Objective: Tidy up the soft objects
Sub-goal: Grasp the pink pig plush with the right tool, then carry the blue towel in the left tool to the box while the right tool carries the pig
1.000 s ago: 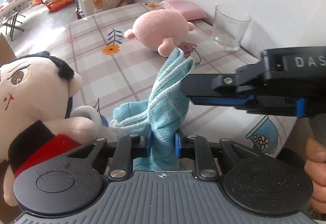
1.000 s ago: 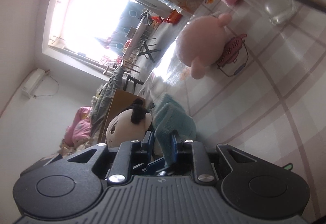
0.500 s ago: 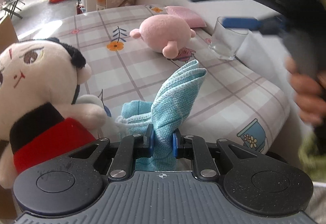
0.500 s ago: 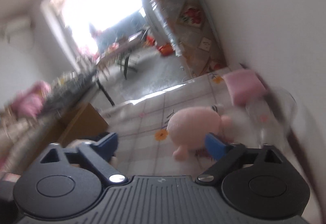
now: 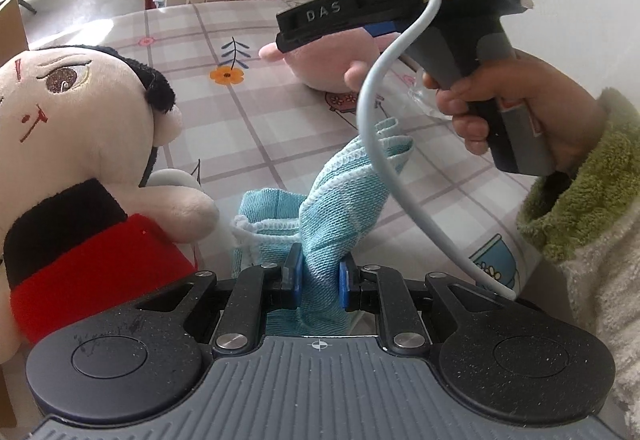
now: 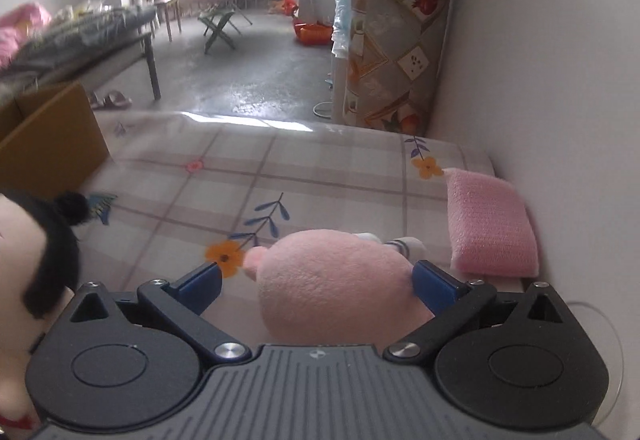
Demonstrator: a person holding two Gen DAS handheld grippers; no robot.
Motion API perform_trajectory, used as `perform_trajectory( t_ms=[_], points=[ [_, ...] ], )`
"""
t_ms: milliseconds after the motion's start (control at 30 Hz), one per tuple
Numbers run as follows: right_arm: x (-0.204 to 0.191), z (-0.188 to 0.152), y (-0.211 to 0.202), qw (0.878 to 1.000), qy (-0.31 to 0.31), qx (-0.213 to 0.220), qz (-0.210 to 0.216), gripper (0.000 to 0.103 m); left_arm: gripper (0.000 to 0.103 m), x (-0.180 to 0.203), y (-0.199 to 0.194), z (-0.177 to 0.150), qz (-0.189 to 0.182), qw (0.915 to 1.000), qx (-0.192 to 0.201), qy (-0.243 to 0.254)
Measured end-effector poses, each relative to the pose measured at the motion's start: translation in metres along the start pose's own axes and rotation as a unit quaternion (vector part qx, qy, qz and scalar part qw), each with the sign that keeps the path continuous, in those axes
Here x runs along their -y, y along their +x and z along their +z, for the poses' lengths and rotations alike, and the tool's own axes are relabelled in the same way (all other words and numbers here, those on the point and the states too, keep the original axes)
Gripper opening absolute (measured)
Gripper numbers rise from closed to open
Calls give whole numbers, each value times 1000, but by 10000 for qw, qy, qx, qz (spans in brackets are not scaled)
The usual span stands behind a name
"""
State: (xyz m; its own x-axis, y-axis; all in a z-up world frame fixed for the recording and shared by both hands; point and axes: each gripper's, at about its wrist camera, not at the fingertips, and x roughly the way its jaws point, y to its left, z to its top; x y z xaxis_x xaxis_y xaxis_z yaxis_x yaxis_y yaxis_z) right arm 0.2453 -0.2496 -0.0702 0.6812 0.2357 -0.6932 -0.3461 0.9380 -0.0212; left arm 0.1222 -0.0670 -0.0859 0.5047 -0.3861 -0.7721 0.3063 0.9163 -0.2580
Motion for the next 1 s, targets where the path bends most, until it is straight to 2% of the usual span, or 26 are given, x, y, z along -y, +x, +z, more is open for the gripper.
perform_trajectory(
  t_ms=[167, 267, 500, 800, 1000],
  points=[
    [3, -3, 10, 9995, -171, -136, -206, 102, 16, -1, 0, -1, -16, 10000, 16, 5],
    [2, -7, 10, 9982, -402, -116, -441, 86, 16, -1, 0, -2, -11, 10000, 32, 15],
    [13, -14, -17, 9997, -53, 139, -175, 82, 16, 1, -2, -5, 41, 9999, 93, 72],
    [29, -35, -116, 9925, 623, 1033, 197, 82, 16, 2, -13, -12, 6, 9995, 325, 65],
    [33, -66, -185, 9783, 1257, 1520, 630, 82, 15, 5, -37, -16, -111, 9987, 503, 32]
  ],
)
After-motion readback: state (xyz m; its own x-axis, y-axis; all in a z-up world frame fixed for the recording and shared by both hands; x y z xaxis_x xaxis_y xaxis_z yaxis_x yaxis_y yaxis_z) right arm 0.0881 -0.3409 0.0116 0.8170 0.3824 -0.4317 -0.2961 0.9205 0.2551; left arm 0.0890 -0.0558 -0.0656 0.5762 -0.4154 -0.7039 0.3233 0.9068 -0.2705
